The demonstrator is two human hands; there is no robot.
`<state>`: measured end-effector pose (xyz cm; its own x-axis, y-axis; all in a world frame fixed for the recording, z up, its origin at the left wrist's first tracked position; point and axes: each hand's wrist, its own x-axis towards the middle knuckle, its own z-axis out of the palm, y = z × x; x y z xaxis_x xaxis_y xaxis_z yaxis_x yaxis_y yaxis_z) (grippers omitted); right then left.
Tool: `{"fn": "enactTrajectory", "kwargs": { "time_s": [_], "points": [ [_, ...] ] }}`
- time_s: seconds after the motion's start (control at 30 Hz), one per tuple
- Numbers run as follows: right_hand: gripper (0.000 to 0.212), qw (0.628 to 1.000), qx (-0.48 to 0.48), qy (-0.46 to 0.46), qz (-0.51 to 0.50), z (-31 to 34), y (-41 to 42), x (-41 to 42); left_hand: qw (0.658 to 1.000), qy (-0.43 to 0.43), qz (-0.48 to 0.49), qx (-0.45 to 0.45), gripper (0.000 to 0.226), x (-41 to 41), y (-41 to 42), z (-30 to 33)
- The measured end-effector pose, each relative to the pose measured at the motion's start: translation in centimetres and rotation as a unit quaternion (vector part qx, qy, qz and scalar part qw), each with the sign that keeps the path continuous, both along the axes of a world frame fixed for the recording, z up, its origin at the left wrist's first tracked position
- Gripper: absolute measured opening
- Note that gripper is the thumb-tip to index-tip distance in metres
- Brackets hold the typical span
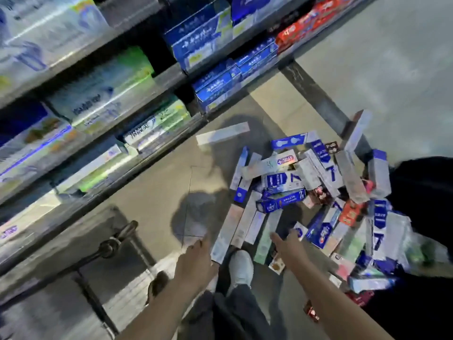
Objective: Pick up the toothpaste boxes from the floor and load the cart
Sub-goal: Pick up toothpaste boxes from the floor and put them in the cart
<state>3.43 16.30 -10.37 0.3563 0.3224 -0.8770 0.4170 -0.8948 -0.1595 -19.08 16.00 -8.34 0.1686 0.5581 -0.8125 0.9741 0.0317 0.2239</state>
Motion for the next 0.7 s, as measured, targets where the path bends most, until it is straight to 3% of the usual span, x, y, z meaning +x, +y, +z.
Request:
{"fn": "enactTrajectory", "kwargs": {
  "time_s": [0.23, 0.4, 0.5, 0.63, 0.7],
  "points": [
    [0.084, 0.986, 0.022, -0.037, -0.162, -17.7, 3.1, 1.9, 0.994, 0.022, 0.074, -0.072, 0.082, 2.5, -2.0, -19.3],
    [0.058, 0.953, 0.089, -0.054, -0.284, -26.9, 4.8, 4.2, 0.99, 0.05, 0.107, -0.081, 0.104, 4.9, -4.3, -29.6],
    [0.057, 0.933, 0.099, -0.052, -0.342, -28.2, 5.6, 4.8, 0.991, 0.084, 0.099, -0.035, 0.086, 5.5, -5.5, -31.7],
    [0.023, 0.902, 0.1, -0.004, -0.419, -27.1, 5.4, 5.2, 0.988, 0.074, 0.13, -0.031, 0.088, 4.8, -5.2, -30.5],
    [0.033, 0.909, 0.074, -0.013, -0.41, -24.7, 4.2, 4.7, 0.982, 0.061, 0.173, -0.047, 0.091, 4.1, -4.2, -27.6]
  ]
}}
